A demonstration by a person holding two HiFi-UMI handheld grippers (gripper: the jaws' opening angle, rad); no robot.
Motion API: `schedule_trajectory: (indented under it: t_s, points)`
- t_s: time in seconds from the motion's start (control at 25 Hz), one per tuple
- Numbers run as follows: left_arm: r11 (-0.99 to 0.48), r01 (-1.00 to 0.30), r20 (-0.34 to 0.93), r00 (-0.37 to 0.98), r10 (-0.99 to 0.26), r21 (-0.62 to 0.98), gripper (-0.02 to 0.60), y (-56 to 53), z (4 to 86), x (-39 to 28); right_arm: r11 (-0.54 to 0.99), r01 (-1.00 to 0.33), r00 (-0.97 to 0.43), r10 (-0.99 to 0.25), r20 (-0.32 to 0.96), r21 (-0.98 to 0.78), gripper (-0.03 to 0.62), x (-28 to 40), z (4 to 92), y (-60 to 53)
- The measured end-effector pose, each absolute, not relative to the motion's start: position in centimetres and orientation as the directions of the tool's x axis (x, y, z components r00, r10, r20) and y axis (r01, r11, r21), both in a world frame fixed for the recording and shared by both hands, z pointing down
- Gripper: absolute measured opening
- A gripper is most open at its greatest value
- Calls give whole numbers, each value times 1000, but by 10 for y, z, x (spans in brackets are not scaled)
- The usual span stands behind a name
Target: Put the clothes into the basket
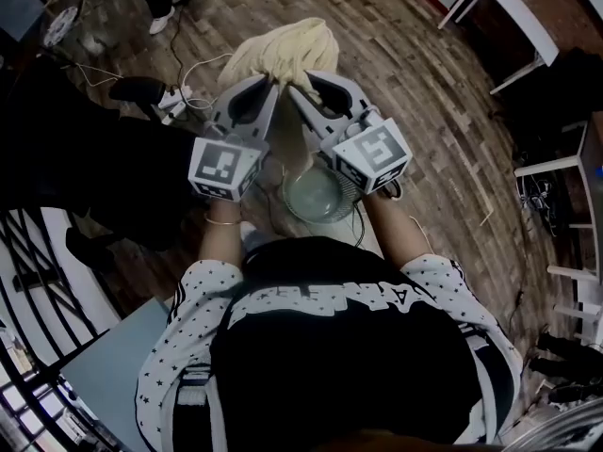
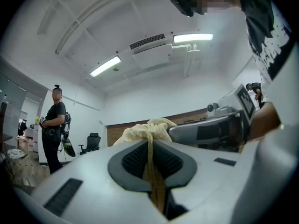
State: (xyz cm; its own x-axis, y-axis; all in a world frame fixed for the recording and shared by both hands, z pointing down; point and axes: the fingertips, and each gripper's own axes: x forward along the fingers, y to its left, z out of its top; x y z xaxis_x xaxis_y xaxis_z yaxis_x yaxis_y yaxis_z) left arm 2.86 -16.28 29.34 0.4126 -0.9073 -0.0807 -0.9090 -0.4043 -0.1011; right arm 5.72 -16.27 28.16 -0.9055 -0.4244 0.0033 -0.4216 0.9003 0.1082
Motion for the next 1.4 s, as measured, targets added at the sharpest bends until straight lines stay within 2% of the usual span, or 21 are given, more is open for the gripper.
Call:
schedule_trajectory:
  t_s: [0.96, 1.4]
  points:
    - [-564, -821, -74, 570, -818, -88, 37, -165, 293, 162, 813, -577, -817, -576, -29, 74, 100, 190, 282, -156]
    - [-621, -776, -120, 631, -767, -108, 37, -155, 289, 186, 790, -611, -790, -604, -109, 46, 100, 212, 273, -148]
